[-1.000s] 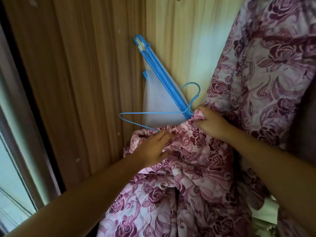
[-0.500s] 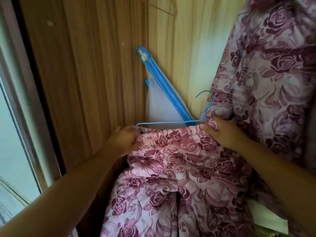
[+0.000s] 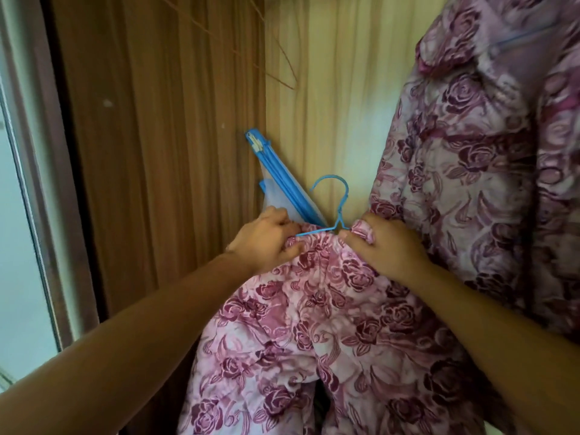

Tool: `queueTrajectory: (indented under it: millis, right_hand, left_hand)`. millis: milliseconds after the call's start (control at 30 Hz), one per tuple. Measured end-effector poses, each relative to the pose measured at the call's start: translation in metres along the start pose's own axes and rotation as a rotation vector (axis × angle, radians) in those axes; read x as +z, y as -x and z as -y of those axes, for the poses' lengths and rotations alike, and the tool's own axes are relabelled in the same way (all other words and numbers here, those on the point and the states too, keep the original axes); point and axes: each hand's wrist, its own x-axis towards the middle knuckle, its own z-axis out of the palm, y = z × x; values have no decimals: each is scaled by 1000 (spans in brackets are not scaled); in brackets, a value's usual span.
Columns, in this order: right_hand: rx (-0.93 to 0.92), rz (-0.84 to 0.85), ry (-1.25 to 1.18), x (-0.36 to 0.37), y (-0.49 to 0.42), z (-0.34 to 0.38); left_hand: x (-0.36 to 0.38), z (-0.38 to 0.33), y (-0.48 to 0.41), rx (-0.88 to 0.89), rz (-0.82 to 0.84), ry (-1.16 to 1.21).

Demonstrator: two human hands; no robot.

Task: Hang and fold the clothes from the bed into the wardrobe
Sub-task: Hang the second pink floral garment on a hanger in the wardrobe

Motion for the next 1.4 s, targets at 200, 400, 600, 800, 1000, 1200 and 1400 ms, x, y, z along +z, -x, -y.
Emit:
queueTrajectory:
  millis: [200, 400, 600, 800, 1000, 1200, 1400]
  right_hand:
    - [54, 43, -100, -32, -10, -23]
    - [136, -156, -38, -39, -34, -1]
    - [141, -346, -37, -79, -93, 16]
    - [183, -446, -87, -110, -149, 9]
    - [177, -399, -121, -119, -206, 14]
    - [215, -356, -60, -129, -265, 23]
    - [312, -300, -99, -107, -286, 21]
  left_hand:
    - [-46, 19, -23, -167, -128, -75]
    - [-85, 21, -50, -183, -163, -82]
    - [-150, 30, -68, -221, -299, 141]
    - [-198, 57, -71, -400, -369, 15]
    - [-237, 56, -105, -231, -400, -309]
    - [-274, 56, -157, -263, -415, -624]
    - [-300, 51, -207, -298, -382, -808]
